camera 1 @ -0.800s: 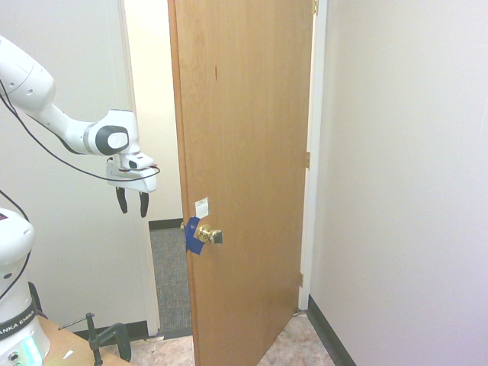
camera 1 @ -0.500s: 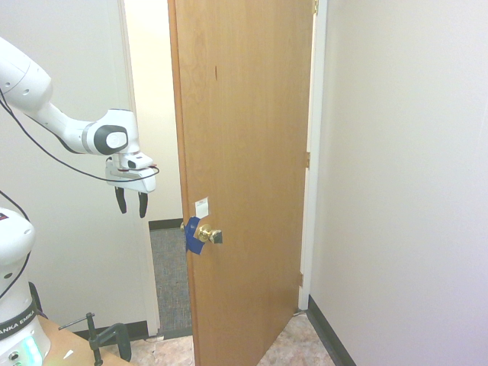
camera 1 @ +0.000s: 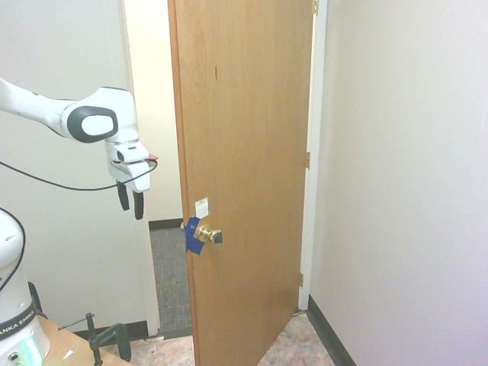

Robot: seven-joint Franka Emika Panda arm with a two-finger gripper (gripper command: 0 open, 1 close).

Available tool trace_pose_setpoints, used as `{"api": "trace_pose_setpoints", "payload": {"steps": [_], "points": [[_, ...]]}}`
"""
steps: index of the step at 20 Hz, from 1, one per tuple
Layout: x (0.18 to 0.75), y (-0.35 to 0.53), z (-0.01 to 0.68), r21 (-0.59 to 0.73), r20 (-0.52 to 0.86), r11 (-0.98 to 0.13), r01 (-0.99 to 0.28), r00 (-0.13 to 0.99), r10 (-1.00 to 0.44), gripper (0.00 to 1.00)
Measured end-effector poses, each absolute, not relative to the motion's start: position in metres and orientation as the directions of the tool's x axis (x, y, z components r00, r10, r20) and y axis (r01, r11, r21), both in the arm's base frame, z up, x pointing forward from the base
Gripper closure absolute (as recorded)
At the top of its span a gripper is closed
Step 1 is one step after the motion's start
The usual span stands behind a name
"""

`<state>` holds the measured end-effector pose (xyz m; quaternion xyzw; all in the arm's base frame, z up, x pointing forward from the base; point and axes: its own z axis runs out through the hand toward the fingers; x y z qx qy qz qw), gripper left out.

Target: Shut the door

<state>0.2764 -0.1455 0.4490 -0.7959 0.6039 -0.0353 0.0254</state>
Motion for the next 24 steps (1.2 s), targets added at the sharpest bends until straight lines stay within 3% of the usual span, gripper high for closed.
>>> {"api": "trace_pose_setpoints", "payload": {"steps": [5,11,17,24], "points": [[0.237,-0.225,0.430,-0.090,0.002,-0.038,-0.995,0.038,-0.999,0.00],[0.266,-0.304,0.392,-0.113,0.059,0.064,-0.991,-0.071,-0.996,0.00],[0.358,-0.297,0.377,-0.210,0.144,0.012,-0.978,-0.043,-0.989,0.00],[0.423,-0.233,0.367,-0.258,0.204,-0.093,-0.962,0.040,-0.978,0.00]]}}
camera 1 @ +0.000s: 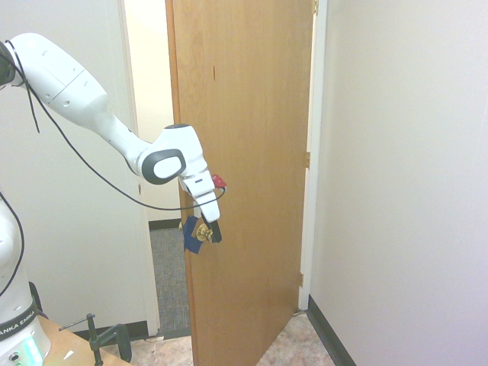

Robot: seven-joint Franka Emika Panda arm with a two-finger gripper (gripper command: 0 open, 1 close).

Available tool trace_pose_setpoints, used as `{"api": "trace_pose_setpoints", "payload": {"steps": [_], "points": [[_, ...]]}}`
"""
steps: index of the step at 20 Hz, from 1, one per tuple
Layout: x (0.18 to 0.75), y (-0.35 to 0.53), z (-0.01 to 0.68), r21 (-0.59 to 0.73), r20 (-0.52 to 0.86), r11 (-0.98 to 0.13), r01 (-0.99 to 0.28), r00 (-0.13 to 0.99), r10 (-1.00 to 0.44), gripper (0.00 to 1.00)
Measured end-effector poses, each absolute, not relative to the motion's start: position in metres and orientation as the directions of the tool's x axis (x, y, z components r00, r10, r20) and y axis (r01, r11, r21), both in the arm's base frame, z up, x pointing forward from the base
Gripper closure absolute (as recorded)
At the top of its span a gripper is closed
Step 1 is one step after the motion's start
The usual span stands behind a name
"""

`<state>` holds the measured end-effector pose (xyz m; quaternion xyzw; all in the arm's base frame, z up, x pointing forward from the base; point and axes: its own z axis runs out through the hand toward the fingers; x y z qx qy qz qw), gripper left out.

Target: Shut the door

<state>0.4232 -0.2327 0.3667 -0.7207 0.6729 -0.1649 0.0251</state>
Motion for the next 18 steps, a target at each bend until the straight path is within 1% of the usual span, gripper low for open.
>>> {"api": "trace_pose_setpoints", "payload": {"steps": [2,5,7,9,11,13,14,16,18], "points": [[0.461,-0.179,0.380,-0.273,0.223,-0.169,-0.947,0.109,-0.969,0.00],[0.531,-0.057,0.390,-0.293,0.235,-0.335,-0.896,0.272,-0.933,0.00],[0.568,0.029,0.383,-0.292,0.280,-0.434,-0.853,0.357,-0.891,0.00],[0.593,0.094,0.368,-0.274,0.293,-0.485,-0.830,0.409,-0.864,0.00],[0.622,0.113,0.362,-0.262,0.290,-0.504,-0.823,0.431,-0.855,0.00],[0.644,0.100,0.369,-0.255,0.290,-0.514,-0.819,0.442,-0.849,0.00],[0.646,0.090,0.373,-0.247,0.285,-0.513,-0.822,0.445,-0.849,0.00],[0.630,0.074,0.384,-0.219,0.261,-0.508,-0.833,0.452,-0.853,0.00],[0.602,0.058,0.399,-0.175,0.252,-0.491,-0.854,0.443,-0.860,0.00]]}}
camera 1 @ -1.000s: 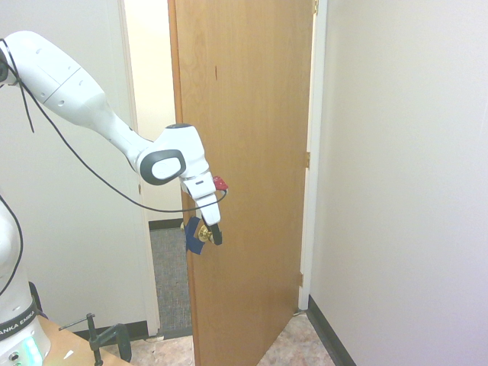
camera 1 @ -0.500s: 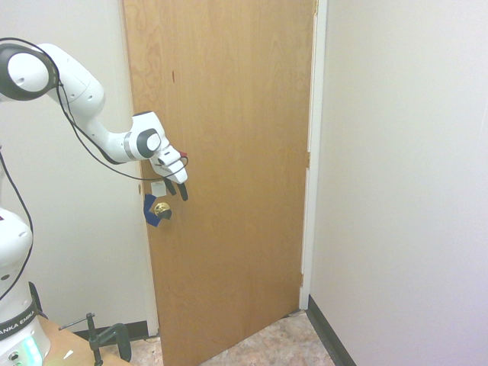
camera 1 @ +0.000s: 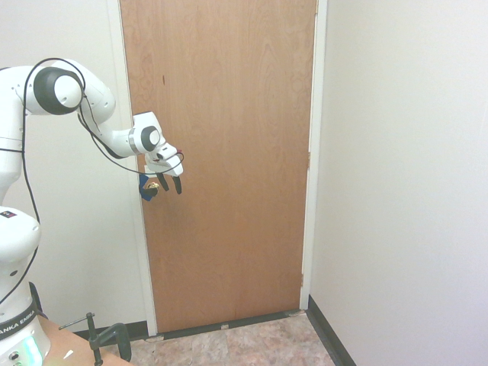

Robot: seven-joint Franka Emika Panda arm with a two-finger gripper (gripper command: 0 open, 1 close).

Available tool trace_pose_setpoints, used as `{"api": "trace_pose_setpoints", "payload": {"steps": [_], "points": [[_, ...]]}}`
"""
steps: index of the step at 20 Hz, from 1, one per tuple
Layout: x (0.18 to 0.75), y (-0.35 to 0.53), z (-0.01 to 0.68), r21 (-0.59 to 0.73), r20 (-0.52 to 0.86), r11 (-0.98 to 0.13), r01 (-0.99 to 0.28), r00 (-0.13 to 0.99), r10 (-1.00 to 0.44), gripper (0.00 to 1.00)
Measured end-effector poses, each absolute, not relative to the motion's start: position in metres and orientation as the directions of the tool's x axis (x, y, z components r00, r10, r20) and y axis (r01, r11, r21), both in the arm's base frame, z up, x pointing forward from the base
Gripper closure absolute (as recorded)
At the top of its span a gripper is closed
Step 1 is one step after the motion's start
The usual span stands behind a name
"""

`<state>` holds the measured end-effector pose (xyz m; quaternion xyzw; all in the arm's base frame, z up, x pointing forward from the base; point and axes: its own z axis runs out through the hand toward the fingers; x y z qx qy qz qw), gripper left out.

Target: Shut the door

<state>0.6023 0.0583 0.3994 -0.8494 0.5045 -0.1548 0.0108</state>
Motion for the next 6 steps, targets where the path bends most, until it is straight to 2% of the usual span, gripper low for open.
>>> {"api": "trace_pose_setpoints", "payload": {"steps": [6], "points": [[0.491,0.007,0.416,-0.009,0.179,-0.495,-0.869,0.486,-0.855,0.00]]}}
